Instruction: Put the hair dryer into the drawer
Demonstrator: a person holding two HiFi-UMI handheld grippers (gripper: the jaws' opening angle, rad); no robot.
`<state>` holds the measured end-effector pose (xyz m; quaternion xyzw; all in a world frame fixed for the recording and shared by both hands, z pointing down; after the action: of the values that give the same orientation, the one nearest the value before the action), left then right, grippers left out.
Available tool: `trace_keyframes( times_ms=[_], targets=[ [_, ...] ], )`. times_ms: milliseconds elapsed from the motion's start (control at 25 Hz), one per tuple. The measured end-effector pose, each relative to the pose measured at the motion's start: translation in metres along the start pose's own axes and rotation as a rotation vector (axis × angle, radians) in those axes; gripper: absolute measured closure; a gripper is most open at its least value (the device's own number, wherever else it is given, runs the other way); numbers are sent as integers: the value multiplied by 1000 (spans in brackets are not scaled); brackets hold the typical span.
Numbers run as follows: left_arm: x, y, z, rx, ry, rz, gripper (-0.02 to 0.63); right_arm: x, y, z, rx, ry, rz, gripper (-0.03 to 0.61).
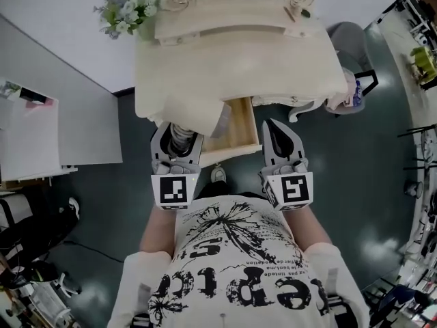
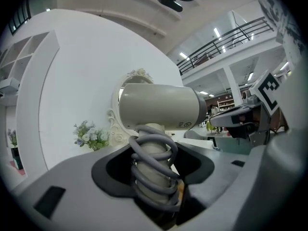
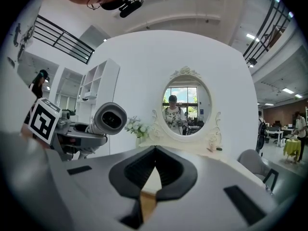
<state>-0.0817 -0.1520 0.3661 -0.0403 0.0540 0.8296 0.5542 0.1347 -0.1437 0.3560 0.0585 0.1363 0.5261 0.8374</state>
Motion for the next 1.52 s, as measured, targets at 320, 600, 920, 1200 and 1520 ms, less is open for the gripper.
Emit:
trace_keyframes(
  times_ms=[320,600,920,1200,1520],
  targets=[
    [-44,6,45,-45,149,73,362,-41,-3,32,-25,86,-60,561],
    [-75,-3,102,-66,295,172,362,-52,-14,54,-51,117,-108,561],
    [-114,-34,201,-248,579,421,362,-59,-29,102,-61,197,-143,561],
    [-138,-55,272,-317,820,573,362,-57,-38,136,-94,263,-171,561],
    [-155,-52,327,-338,1064,657,360,-63,-38,153,-114,279,-219,561]
  ],
)
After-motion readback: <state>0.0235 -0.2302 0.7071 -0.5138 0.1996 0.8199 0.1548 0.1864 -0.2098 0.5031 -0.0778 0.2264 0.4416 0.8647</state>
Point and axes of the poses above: the fingertips, and each gripper's own axes: x backward along the fingers, y to its left, z out of its underside, the point moved 6 cm from there along x, backward along the fingers, and after that the axes turned 11 degrees about x, right-handed, at the moved point
